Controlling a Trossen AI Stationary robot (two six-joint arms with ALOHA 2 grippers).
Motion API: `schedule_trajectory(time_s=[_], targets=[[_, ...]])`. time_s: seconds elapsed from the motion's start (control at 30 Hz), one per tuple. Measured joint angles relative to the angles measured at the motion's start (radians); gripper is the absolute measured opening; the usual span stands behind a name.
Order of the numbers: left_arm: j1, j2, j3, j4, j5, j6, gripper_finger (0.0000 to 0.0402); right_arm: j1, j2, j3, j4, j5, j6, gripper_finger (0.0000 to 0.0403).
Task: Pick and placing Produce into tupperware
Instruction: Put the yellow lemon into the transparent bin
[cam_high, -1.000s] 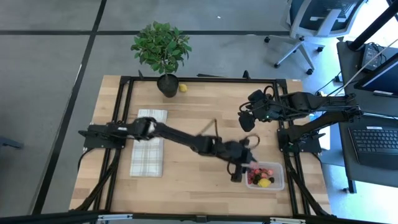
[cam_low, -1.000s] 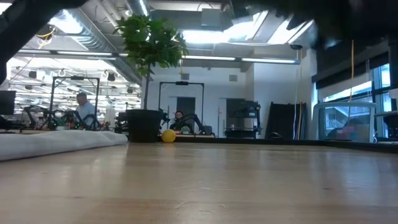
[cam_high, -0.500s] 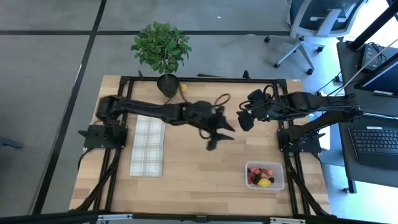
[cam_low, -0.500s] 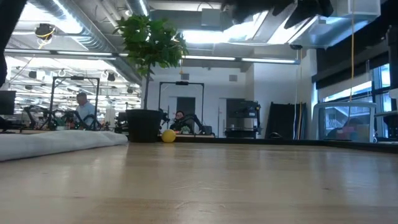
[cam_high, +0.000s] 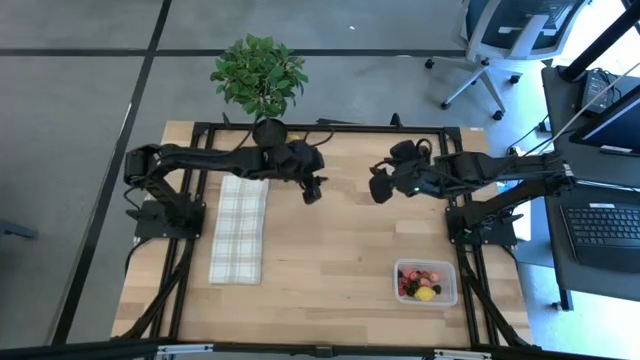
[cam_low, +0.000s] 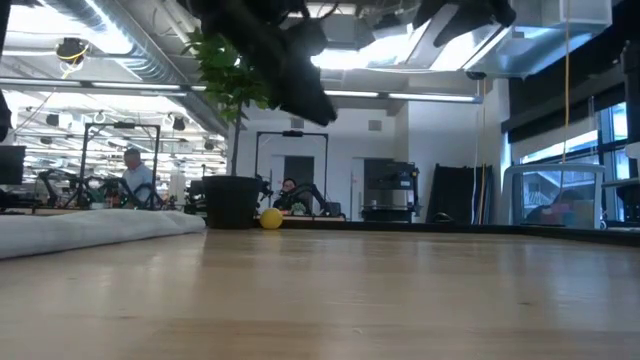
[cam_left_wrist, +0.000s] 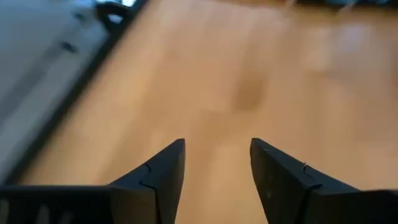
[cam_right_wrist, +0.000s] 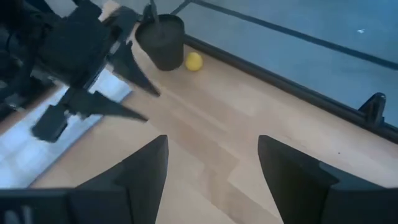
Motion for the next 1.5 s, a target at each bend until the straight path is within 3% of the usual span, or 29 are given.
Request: schedule_trajectory(time_s=[0.13,0.2,0.4,0.77,1.03,1.3,1.5], targets=[[0.002,0.009,-0.001,-0.008,-0.196,0.15,0.0182,0.0,0.056,0.0,-0.001,0.009,0.0,0.0249],[0.003,0.008,0.001,-0.006,-0.245,0.181,0.0185,0.0,0.088,0.0,-0.001,0.009,0.0,0.0249],[0.009,0.008,0.001,0.001,-0.189,0.14,0.0184,-0.001,0.146,0.0,-0.03,0.008,-0.008,0.0249],[0.008,0.008,0.001,-0.016,-0.19,0.115,0.0179,-0.001,0.142,0.0,-0.068,0.0,-0.022,0.0249],[0.008,0.008,0.001,-0.059,-0.25,0.165,0.018,-0.001,0.142,0.0,-0.055,0.0,0.004,0.0249],[0.038,0.026,0.003,-0.087,-0.19,0.168,0.0246,-0.065,0.122,0.0,-0.095,-0.005,0.03,0.0249],[0.102,0.101,0.05,-0.18,-0.239,0.206,0.0292,-0.139,0.078,-0.057,-0.105,-0.009,0.004,0.0249]])
